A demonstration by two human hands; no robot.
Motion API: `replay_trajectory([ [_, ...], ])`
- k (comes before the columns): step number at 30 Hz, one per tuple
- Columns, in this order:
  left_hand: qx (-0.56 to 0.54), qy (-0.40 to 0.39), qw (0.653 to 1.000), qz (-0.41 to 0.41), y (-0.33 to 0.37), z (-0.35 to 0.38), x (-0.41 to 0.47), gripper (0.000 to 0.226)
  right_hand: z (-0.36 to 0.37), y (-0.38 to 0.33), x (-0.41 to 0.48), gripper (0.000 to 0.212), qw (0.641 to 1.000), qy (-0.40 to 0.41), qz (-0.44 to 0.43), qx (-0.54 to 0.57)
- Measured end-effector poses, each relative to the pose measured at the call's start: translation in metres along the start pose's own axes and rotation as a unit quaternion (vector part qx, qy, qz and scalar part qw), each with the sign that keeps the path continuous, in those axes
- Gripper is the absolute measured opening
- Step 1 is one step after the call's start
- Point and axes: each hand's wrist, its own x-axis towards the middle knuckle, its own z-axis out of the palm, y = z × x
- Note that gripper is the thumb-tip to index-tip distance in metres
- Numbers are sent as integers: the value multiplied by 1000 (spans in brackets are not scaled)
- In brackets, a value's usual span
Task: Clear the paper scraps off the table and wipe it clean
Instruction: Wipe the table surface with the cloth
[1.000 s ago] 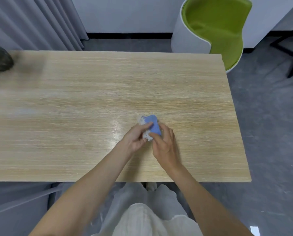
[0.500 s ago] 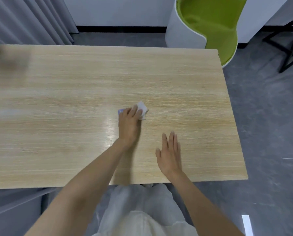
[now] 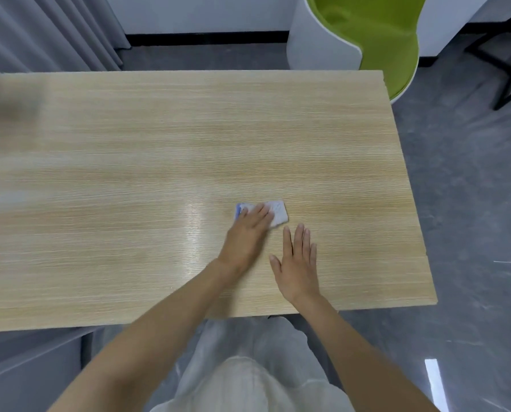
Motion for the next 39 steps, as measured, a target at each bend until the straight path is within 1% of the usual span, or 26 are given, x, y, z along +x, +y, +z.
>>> replay_trajectory([
  [1, -17, -4, 1000, -12, 0, -6, 3, 47, -1, 0, 0, 67, 1000, -1, -1, 14],
  [3, -107, -26, 988, -104, 0, -27, 16, 42, -4, -3, 1, 65, 998, 10, 8, 57],
  [4, -194, -47, 967, -160, 3, -39, 23, 35, -6, -5, 3, 63, 996, 23, 17, 80],
  [5, -281, -59, 934, -214, 4, -49, 28, 29, -9, -9, 4, 61, 993, 40, 29, 107],
  [7, -416, -78, 850, -313, 7, -65, 29, 18, -15, -18, 9, 54, 981, 73, 51, 171],
  [8, -447, -84, 825, -337, 7, -69, 27, 15, -18, -22, 12, 52, 974, 80, 54, 203],
  [10, -472, -92, 804, -351, 3, -72, 19, 13, -26, -32, 18, 46, 956, 80, 37, 278],
  [12, -503, -104, 784, -349, 2, -75, 12, 10, -35, -42, 22, 37, 920, 88, 40, 381],
  [13, -495, -111, 793, -338, 1, -75, 9, 16, -39, -48, 22, 33, 901, 93, 50, 422],
  [14, -461, -126, 815, -327, -1, -75, 7, 25, -42, -52, 23, 31, 889, 100, 58, 442],
  [15, -394, -137, 856, -307, -4, -72, 5, 32, -43, -54, 23, 31, 891, 106, 61, 437],
  [16, -288, -137, 906, -276, -8, -70, 6, 37, -43, -53, 23, 32, 907, 111, 63, 401],
  [17, -140, -119, 955, -235, -13, -66, 6, 42, -41, -51, 22, 34, 931, 116, 58, 341],
  [18, 7, -90, 977, -192, -19, -62, 6, 48, -37, -47, 21, 37, 953, 117, 48, 275],
  [19, 90, -56, 980, -171, -26, -59, 5, 53, -32, -41, 19, 40, 967, 116, 37, 224],
  [20, 122, -25, 979, -163, -31, -55, 4, 58, -26, -36, 15, 42, 975, 111, 27, 192],
  [21, 122, 5, 980, -156, -33, -49, 1, 59, -21, -31, 12, 44, 979, 109, 20, 173],
  [23, 109, 54, 982, -142, -27, -38, -6, 47, -11, -24, 5, 46, 983, 109, 16, 149],
  [25, 122, 71, 983, -121, -19, -32, -12, 29, -6, -19, -1, 49, 984, 110, 19, 136],
  [27, 147, 58, 983, -92, -17, -30, -17, 28, -4, -16, -3, 51, 985, 112, 17, 133],
  [29, 196, 26, 980, -14, -24, -28, -21, 26, -5, -14, -4, 51, 984, 116, 15, 136],
  [31, 234, -13, 970, 55, -35, -28, -23, 35, -6, -14, -5, 51, 984, 115, 17, 137],
  [35, 187, -70, 980, 4, -55, -39, -16, 52, -7, -15, -7, 51, 984, 111, 17, 139],
  [36, 194, -76, 978, 28, -57, -42, -12, 53, -6, -15, -8, 51, 984, 113, 17, 135],
  [38, 164, -84, 981, 62, -59, -44, -8, 52, -4, -14, -10, 51, 986, 114, 14, 118],
  [39, 137, -79, 986, 45, -56, -43, -9, 51, -3, -13, -11, 51, 987, 113, 11, 110],
])
